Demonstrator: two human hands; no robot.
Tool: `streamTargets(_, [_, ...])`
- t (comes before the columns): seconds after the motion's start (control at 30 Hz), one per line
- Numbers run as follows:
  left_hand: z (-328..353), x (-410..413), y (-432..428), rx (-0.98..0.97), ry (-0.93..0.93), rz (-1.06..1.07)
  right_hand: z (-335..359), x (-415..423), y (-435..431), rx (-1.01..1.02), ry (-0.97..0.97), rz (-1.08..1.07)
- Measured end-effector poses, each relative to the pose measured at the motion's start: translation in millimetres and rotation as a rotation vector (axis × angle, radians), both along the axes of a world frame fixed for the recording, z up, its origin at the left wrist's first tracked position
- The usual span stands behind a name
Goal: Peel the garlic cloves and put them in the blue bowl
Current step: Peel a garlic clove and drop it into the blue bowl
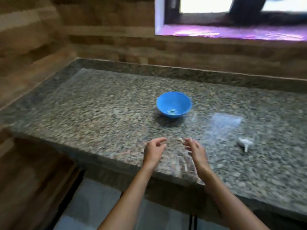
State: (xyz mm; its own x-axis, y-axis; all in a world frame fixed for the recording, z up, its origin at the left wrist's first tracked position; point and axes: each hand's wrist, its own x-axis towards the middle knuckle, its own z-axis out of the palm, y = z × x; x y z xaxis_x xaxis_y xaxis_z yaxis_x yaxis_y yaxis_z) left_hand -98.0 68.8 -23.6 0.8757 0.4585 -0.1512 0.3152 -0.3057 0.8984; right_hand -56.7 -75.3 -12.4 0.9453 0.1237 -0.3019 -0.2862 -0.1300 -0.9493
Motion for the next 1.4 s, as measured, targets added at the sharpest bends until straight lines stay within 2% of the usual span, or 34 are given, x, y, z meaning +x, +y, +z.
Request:
streamTargets(0.07, [-15.1, 39.3, -25.8, 0.327, 0.017, -0.252, -6.6, 22.9, -37.6, -0.063, -0.060, -0.052])
streamTargets(0.13, [-26.8, 64.3, -44.6, 0.497, 0.071, -0.447, -11.6, 38.6, -62.9, -0.095, -0.070, -0.072])
streamTargets(0.2, [-31.8, 69.2, -56.7, 0.586, 0.076, -0.493, -12.0, 46.8, -80.3, -0.118, -0.083, -0.041])
streamTargets(0.27, [-30.0, 65.5, -61.0, 0.667, -0.013, -0.393, -11.2, 54.7, -91.9, -0.155, -0.129, -0.012])
streamTargets(0.4, [6.8, 97.0, -56.6, 0.644, -0.308, -0.188, -11.1, 74.5, -109.1, -0.308, -0.285, -0.023])
streamTargets(0.47, [27.7, 136.5, -38.3, 0.588, -0.263, -0.057, -14.4, 80.9, -115.1, -0.359, -0.300, -0.050])
streamTargets(0.53, [37.3, 169.7, -21.3, 0.557, -0.066, -0.046, -22.3, 82.9, -121.2, -0.376, -0.257, -0.115])
streamTargets(0.57, [38.6, 179.6, -20.8, 0.570, -0.008, -0.053, -26.9, 82.4, -123.6, -0.366, -0.225, -0.150])
streamTargets(0.6, [40.6, 184.9, -28.5, 0.589, -0.026, -0.064, -31.6, 81.8, -125.8, -0.345, -0.197, -0.184])
streamTargets(0.63, [42.8, 185.5, -43.6, 0.601, -0.112, -0.102, -35.3, 81.2, -127.5, -0.319, -0.175, -0.222])
streamTargets(0.7, [42.4, 175.2, -87.1, 0.531, -0.237, -0.321, -39.2, 79.4, -128.2, -0.267, -0.133, -0.301])
streamTargets(0.8, [12.8, 158.4, -145.7, 0.426, -0.076, -0.725, -41.0, 77.7, -127.8, -0.232, -0.114, -0.359])
streamTargets(0.93, [-21.5, 162.0, -164.4, 0.604, -0.047, -0.874, -40.3, 76.4, -130.4, -0.242, -0.101, -0.414])
streamTargets(1.0, [-25.0, 165.1, -161.6, 0.671, -0.073, -0.882, -42.3, 74.9, -131.5, -0.243, -0.093, -0.439])
streamTargets(1.07, [-24.9, 166.6, -155.5, 0.512, -0.033, -0.765, -43.5, 73.9, -129.6, -0.239, -0.094, -0.463])
streamTargets(1.27, [-10.0, 153.2, -125.0, -0.333, 0.110, -0.456, -39.4, 72.3, -109.5, -0.160, -0.138, -0.402])
streamTargets(1.33, [-4.4, 145.0, -119.2, -0.436, 0.132, -0.440, -38.9, 72.8, -103.9, -0.137, -0.149, -0.319])
streamTargets(1.4, [-3.9, 139.9, -113.6, -0.419, 0.112, -0.459, -36.4, 74.3, -100.7, -0.121, -0.132, -0.180])
